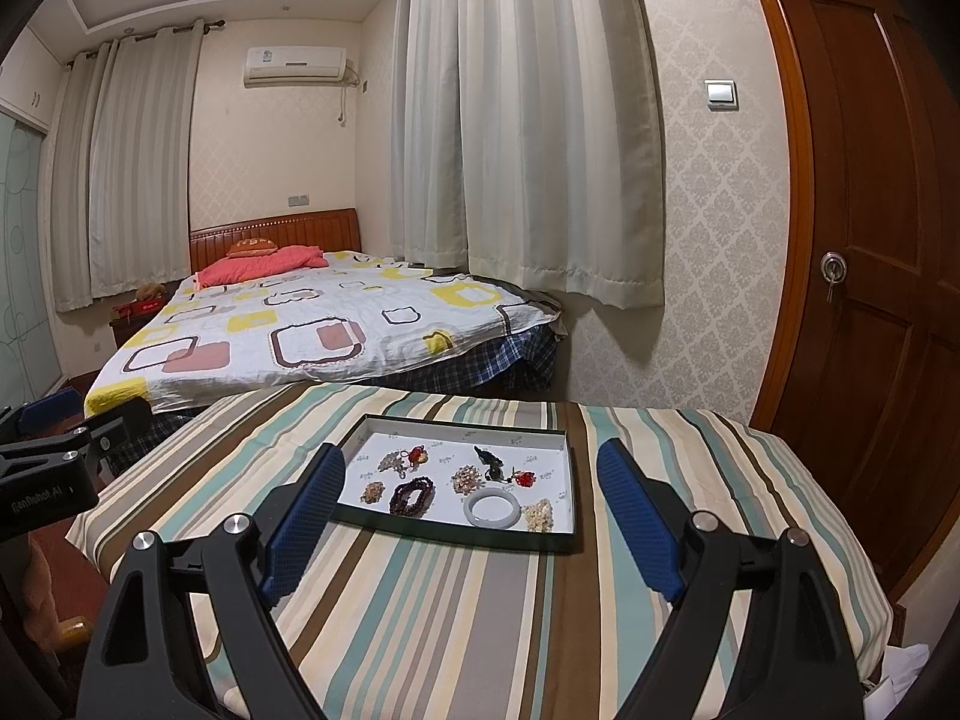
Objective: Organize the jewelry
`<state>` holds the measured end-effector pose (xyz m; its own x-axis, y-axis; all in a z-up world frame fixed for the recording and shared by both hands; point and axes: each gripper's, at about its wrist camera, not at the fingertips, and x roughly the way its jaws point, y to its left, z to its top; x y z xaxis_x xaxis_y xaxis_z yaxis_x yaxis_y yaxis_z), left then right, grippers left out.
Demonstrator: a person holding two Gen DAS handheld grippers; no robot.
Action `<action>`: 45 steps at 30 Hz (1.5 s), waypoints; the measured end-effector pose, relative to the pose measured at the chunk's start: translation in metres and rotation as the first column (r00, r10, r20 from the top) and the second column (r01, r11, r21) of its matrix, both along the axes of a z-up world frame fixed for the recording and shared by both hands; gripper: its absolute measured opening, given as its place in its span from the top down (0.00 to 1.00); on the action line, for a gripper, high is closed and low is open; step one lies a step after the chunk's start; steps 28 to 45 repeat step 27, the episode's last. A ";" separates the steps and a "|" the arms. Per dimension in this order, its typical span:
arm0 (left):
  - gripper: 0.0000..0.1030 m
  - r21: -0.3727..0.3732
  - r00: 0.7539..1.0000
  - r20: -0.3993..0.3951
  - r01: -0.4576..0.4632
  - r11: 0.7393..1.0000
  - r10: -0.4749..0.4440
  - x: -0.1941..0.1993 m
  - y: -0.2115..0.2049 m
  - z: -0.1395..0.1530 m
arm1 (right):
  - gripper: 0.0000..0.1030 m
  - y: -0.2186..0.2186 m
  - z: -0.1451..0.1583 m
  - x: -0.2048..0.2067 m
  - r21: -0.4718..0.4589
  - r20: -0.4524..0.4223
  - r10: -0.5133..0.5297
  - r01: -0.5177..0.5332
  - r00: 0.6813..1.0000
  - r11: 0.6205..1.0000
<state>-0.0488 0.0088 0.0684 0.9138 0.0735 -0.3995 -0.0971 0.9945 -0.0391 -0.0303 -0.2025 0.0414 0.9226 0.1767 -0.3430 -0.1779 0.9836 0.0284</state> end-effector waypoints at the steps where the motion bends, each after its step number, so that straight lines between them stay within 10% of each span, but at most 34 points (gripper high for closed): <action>1: 0.04 0.002 1.000 0.004 0.000 1.000 0.000 0.000 -0.001 0.001 | 0.19 0.000 0.000 0.000 0.000 -0.001 0.000 0.000 1.000 1.000; 45: 0.04 0.012 0.997 -0.075 0.009 1.000 -0.008 0.043 0.010 -0.030 | 0.19 -0.003 -0.023 0.023 0.004 -0.033 0.002 -0.002 0.999 1.000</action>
